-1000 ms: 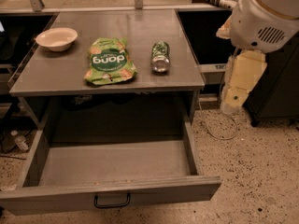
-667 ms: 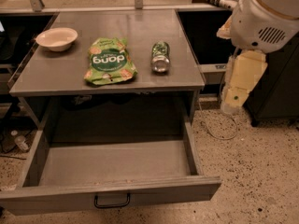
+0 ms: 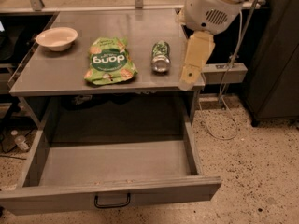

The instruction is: Place green rice chip bag into top drawer

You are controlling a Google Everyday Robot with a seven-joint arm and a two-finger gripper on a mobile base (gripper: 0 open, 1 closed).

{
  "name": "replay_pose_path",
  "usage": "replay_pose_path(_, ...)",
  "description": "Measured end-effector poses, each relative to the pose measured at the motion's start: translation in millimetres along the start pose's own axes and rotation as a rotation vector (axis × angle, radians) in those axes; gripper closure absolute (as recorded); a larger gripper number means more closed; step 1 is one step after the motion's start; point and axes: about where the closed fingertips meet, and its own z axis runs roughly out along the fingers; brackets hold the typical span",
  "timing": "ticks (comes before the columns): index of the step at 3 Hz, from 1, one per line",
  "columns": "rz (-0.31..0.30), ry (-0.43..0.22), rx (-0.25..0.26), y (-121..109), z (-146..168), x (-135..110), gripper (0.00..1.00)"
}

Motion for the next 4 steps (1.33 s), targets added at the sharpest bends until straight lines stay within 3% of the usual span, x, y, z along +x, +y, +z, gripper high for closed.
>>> replay_pose_path(1, -0.046, -0.026, -0.034, -27, 22, -41, 0.00)
replay_pose_path(3, -0.081, -0.071, -0.005, -40, 36, -67, 0.00)
replay_pose_path(4, -0.097, -0.060, -0.017, -62, 59, -88, 0.00)
